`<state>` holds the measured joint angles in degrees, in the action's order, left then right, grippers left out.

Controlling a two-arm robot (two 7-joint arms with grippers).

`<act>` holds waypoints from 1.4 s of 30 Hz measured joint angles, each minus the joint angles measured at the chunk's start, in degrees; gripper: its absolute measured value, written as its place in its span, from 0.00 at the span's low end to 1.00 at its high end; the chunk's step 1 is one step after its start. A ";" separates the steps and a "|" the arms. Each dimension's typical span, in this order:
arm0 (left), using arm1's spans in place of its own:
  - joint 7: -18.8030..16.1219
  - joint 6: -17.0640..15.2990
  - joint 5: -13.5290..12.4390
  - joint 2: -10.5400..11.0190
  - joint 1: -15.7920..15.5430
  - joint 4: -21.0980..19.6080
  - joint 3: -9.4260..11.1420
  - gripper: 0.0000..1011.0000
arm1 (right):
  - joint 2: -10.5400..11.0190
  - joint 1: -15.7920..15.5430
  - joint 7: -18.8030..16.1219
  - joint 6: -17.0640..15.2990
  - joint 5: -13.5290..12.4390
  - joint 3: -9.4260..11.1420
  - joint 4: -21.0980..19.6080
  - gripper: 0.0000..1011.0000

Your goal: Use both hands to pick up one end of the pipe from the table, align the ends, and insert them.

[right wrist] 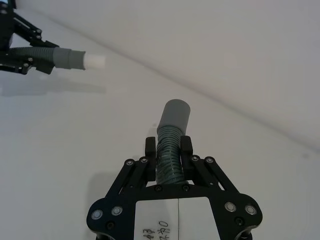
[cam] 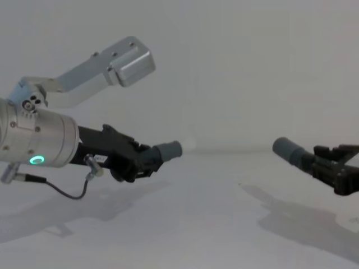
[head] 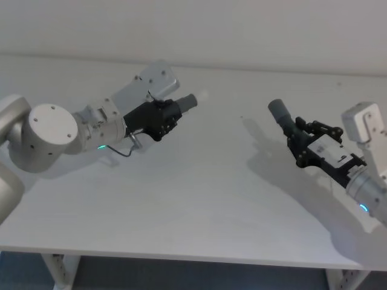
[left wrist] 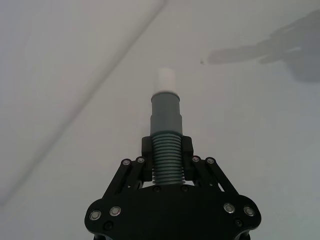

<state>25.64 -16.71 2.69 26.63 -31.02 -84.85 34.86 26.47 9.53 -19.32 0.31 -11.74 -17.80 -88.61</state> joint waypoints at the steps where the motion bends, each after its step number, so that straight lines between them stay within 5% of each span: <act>1: 0.00 0.42 -0.31 0.20 -0.01 -0.25 0.09 0.32 | 0.19 -0.10 -0.10 0.64 0.22 0.08 -0.11 0.28; 13: 0.10 6.55 -6.87 3.79 -0.89 -4.13 2.38 0.32 | 3.07 -0.82 -1.23 12.42 5.08 0.86 -0.40 0.28; 32: -1.33 12.22 -22.36 9.79 -3.00 -9.50 7.20 0.32 | 5.97 1.58 -1.09 30.42 15.97 0.92 3.88 0.28; 42: -1.79 13.38 -26.31 11.31 -3.46 -10.84 8.37 0.32 | 6.70 2.56 -0.93 35.41 19.24 0.93 5.42 0.57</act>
<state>23.84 -3.33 -23.61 37.94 -34.48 -95.69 43.23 33.17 12.10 -20.25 35.72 7.50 -16.87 -83.19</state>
